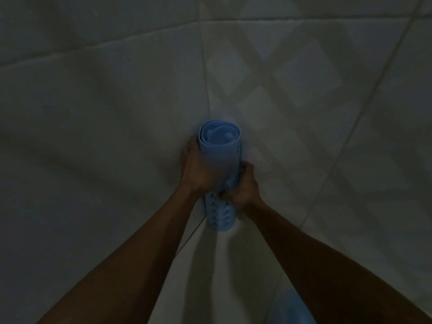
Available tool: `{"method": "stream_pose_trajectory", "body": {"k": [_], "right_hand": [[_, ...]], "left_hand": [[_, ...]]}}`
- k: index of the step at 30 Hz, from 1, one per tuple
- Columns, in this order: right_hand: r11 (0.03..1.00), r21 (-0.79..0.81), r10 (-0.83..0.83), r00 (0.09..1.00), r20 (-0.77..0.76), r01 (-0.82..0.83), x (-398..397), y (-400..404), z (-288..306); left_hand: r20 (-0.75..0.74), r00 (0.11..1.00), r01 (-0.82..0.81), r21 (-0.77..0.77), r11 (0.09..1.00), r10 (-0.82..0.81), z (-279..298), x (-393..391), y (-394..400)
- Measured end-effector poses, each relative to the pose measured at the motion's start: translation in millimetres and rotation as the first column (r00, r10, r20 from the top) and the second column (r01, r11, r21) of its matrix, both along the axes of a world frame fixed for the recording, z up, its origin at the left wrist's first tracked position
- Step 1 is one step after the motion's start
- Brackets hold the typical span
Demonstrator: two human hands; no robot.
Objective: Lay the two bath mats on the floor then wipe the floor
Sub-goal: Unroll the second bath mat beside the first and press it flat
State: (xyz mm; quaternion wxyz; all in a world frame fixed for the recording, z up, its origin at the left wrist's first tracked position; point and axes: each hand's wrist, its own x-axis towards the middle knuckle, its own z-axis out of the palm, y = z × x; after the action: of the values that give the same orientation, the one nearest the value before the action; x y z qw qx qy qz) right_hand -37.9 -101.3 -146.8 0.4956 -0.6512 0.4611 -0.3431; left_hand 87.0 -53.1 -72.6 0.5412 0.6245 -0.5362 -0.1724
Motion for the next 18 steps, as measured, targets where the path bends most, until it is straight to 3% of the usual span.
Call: {"method": "stream_pose_trajectory", "body": {"k": [6,9,12,18], "right_hand": [[0.993,-0.104,0.045,0.998,-0.037,-0.049,-12,-4,-13],[0.992,-0.109,0.051,0.996,-0.075,-0.059,-21,1,-29],[0.994,-0.100,0.046,0.999,-0.013,-0.047,-36,-7,-56],[1.000,0.006,-0.008,0.995,0.099,0.007,-106,89,77]], "left_hand": [[-0.168,0.985,0.066,0.093,0.993,-0.050,-2,-4,24],[-0.188,0.982,0.004,0.052,0.999,0.006,3,-15,42],[-0.209,0.977,0.038,0.004,0.999,-0.036,29,-26,61],[-0.251,0.954,0.151,-0.071,0.986,-0.164,94,-65,98]]}}
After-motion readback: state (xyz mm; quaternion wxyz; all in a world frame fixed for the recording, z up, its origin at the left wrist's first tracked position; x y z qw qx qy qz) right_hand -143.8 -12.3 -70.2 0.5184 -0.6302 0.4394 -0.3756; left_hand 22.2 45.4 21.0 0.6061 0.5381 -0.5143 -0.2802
